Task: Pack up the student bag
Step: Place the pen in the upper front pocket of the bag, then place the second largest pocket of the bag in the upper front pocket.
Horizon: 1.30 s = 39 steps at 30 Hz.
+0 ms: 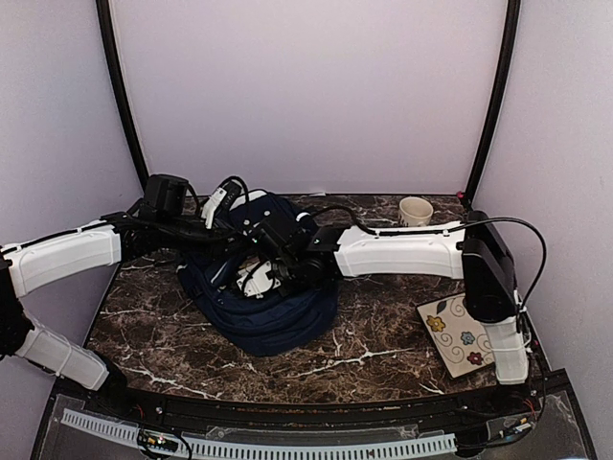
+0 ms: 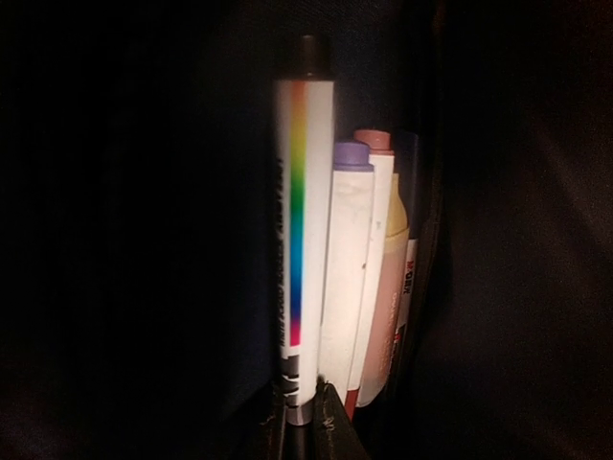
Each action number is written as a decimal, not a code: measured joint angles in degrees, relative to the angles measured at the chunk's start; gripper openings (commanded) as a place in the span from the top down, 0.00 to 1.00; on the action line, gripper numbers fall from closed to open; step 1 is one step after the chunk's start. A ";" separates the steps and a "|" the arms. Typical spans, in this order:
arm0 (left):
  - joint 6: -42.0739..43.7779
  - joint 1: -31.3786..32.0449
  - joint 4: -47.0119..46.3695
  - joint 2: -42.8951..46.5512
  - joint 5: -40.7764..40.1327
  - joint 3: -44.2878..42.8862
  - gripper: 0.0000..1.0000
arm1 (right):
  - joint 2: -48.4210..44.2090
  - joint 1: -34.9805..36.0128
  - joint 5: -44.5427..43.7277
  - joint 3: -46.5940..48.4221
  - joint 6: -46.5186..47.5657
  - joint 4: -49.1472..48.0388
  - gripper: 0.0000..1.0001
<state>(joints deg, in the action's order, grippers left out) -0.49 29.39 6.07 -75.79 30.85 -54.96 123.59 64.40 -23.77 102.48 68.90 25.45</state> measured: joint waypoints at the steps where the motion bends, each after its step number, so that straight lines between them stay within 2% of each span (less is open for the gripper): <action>1: 0.00 -0.02 0.00 -0.04 0.00 0.00 1.00 | 0.33 -0.04 -0.39 0.00 0.02 -0.74 0.86; 3: 0.00 -0.04 0.02 -0.11 0.00 0.00 1.00 | 1.09 -0.28 -1.14 0.00 0.00 -2.71 0.80; 10: 0.00 -0.59 -0.44 -0.39 -0.72 0.00 1.00 | 3.04 -1.03 -5.09 -0.42 0.48 -11.45 0.71; 20: 0.07 -0.61 -0.33 -0.39 -0.85 0.00 1.00 | -1.51 -1.36 -6.49 -8.44 -1.62 -17.38 0.66; 25: 0.07 -0.61 -0.37 -0.37 -0.85 -0.02 1.00 | -7.89 -1.36 -4.81 -11.43 -5.62 -13.97 0.64; 30: 0.09 -0.61 -0.39 -0.37 -1.09 0.00 1.00 | -16.15 -1.36 -0.11 -13.31 -10.62 -5.22 0.64; 35: 0.59 -0.61 -0.37 -0.37 -2.03 0.00 1.00 | -24.30 -1.40 3.98 -23.43 -14.21 0.57 0.64; 39: 1.33 -0.61 -0.37 -0.37 -2.78 0.00 1.00 | -26.84 -2.36 7.23 -30.97 -18.10 4.33 0.64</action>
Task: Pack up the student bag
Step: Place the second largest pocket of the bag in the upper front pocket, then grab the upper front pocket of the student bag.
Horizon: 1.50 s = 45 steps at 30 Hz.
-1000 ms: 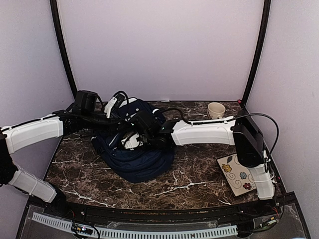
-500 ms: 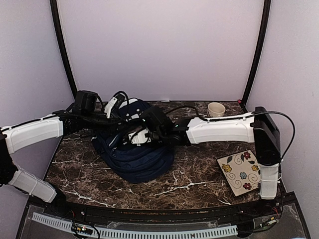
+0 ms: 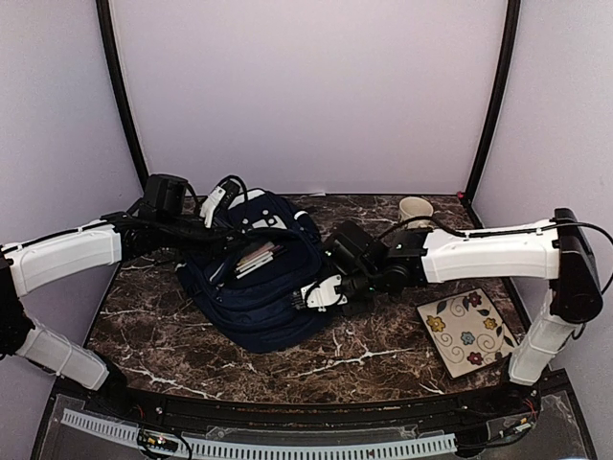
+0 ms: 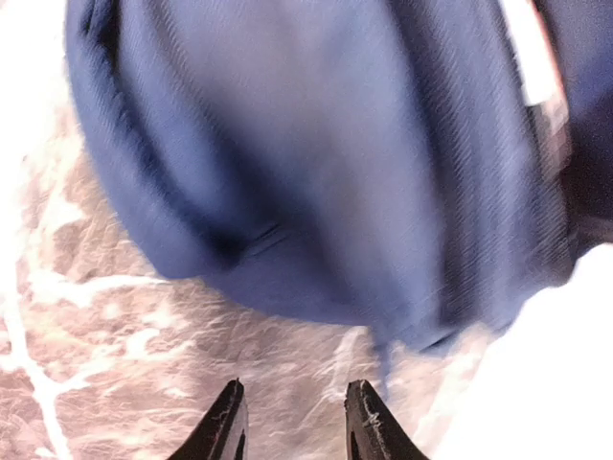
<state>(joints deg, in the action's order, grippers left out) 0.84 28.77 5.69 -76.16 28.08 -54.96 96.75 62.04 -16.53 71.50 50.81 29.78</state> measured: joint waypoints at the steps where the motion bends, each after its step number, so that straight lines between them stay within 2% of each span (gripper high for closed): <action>1: 0.11 0.02 0.02 0.00 -0.15 0.00 1.00 | -0.55 -0.72 1.33 -1.36 -1.40 0.70 0.64; 6: 0.33 0.02 -0.11 -0.68 -0.37 -0.02 0.99 | -5.16 -6.86 7.78 -5.95 -8.85 -0.79 0.64; 10: -0.22 0.02 -1.16 -3.26 2.95 -0.09 0.95 | -8.37 -11.98 14.16 -8.50 -15.28 -5.01 0.64; 11: -0.66 0.02 -1.38 -4.00 3.78 -0.20 0.93 | -8.35 -12.92 15.63 -8.74 -16.74 -6.23 0.64; 14: -1.60 0.07 -1.36 -6.14 5.44 -1.09 0.74 | -8.07 -14.05 18.91 -9.14 -20.20 -8.68 0.64; 18: -1.66 1.09 -0.35 -7.78 6.64 -3.39 0.56 | -7.61 -14.10 21.64 -9.53 -22.91 -11.63 0.63; 22: -1.77 2.43 0.66 -7.13 6.64 -4.50 0.53 | -7.37 -14.08 24.81 -11.78 -24.94 -13.51 0.62; 26: -2.84 3.15 2.05 -2.21 1.90 -3.41 0.46 | -5.09 -14.08 27.65 -12.00 -26.23 -13.55 0.62; 30: -4.68 3.02 5.27 5.05 -9.68 -2.27 0.36 | -2.69 -14.08 29.46 -12.00 -26.75 -13.44 0.62; 32: -5.77 2.54 6.80 7.15 -15.54 -1.88 0.34 | -2.16 -13.97 29.90 -11.98 -26.73 -13.46 0.62; 36: -8.07 0.50 8.70 6.78 -21.94 -0.20 0.33 | -1.36 -13.33 29.92 -11.82 -26.71 -13.51 0.62; 41: -10.78 -0.61 9.42 0.72 -24.30 1.18 0.38 | -0.90 -11.56 29.44 -11.76 -26.34 -13.51 0.62; 45: -13.03 -0.61 7.58 -3.63 -22.95 3.52 0.40 | -0.79 -10.45 27.98 -11.76 -25.88 -13.53 0.62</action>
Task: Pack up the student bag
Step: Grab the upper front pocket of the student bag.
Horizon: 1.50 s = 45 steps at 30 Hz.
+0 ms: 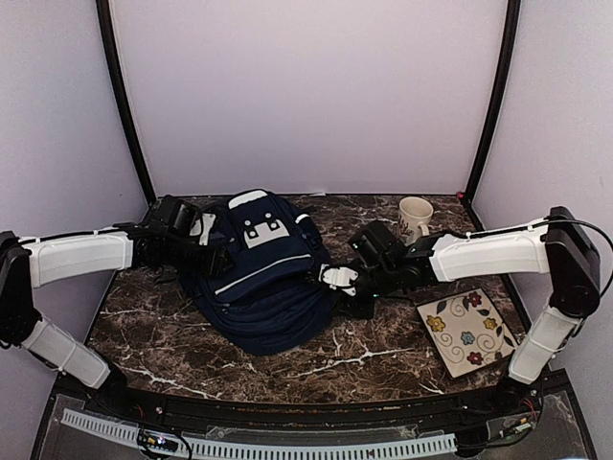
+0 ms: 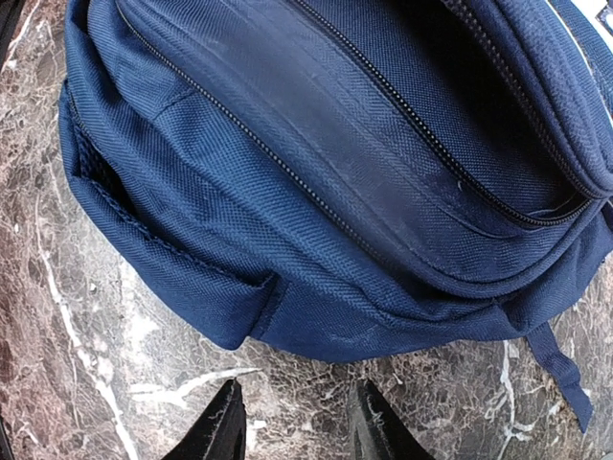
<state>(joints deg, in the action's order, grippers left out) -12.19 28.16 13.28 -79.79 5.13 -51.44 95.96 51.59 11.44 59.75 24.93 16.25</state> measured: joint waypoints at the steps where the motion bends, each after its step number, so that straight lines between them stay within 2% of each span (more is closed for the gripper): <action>1: -0.59 0.00 -0.74 -0.50 0.79 0.83 0.41 | 0.02 0.15 -0.48 0.00 0.04 0.00 0.62; 6: -2.71 0.68 -5.95 -2.23 4.26 3.82 0.42 | 0.44 0.17 -2.14 0.00 0.07 -0.09 0.62; 14: -5.53 10.16 -13.90 -5.40 4.37 5.60 0.46 | 2.62 0.17 -4.96 0.02 0.04 -0.85 0.62; 22: -7.39 13.55 -17.27 -6.75 4.04 6.60 0.50 | 2.89 0.17 -6.29 0.04 0.02 -1.16 0.62; 26: -7.32 14.78 -14.05 -2.86 2.84 6.82 0.49 | 2.89 0.17 -6.43 0.04 0.02 -1.25 0.62; 34: -8.28 15.23 -7.43 15.93 -1.84 11.34 0.47 | 2.71 0.17 -6.51 0.04 0.04 -1.25 0.62; 38: -10.49 15.23 -1.92 17.88 -3.15 12.63 0.47 | 2.67 -0.07 -5.81 1.99 -0.20 0.66 0.62; 41: -11.21 15.23 1.95 17.86 -4.00 13.00 0.43 | 2.60 -1.18 -2.84 8.44 -0.66 5.05 0.60; 43: -11.26 15.23 4.26 17.77 -4.55 13.11 0.35 | 2.80 -2.71 0.24 16.31 -1.62 7.89 0.60; 45: -11.15 15.23 5.73 17.29 -5.01 13.11 0.33 | 3.78 -3.76 3.39 24.35 -2.97 8.68 0.62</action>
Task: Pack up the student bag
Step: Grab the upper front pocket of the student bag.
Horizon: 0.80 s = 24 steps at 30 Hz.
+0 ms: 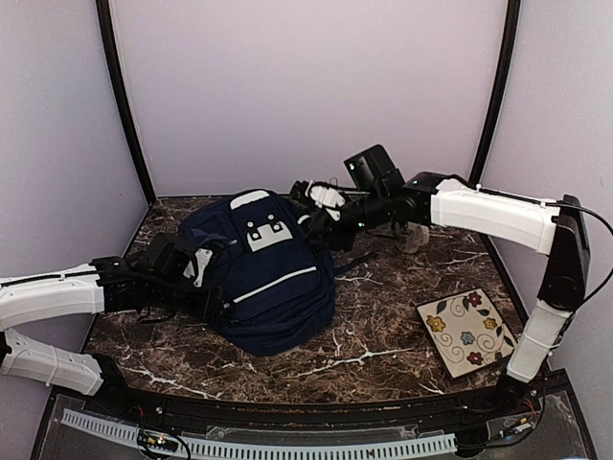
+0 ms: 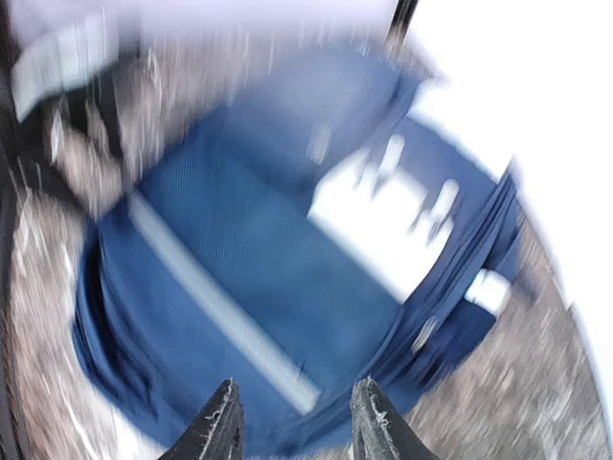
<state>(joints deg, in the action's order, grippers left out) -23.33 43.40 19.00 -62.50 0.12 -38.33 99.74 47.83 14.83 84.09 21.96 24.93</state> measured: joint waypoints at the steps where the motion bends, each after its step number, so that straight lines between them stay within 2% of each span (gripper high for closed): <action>1: 0.13 0.02 0.66 -0.57 -0.22 0.00 0.34 | 0.98 -0.52 1.88 4.15 -1.05 -0.33 0.63; 5: 1.49 0.24 1.88 -2.64 -1.03 0.00 0.44 | 7.80 -0.55 8.55 16.11 -5.81 -0.96 0.77; 10: 4.70 1.09 1.75 -1.95 -1.01 0.28 0.48 | 22.32 0.92 12.35 25.77 -9.77 2.69 0.81; 15: 8.44 1.66 0.37 0.76 -1.40 2.67 0.48 | 31.32 1.36 11.26 26.60 -12.00 8.22 0.81; 24: 14.19 2.67 -1.53 -1.75 -2.40 3.56 0.47 | 33.11 1.01 8.74 29.90 -13.35 10.71 0.81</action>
<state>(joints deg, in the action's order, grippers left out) -9.15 46.06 17.47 -64.25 -2.28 -34.76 132.86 48.84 23.57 113.99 8.60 35.64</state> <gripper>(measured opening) 0.525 0.191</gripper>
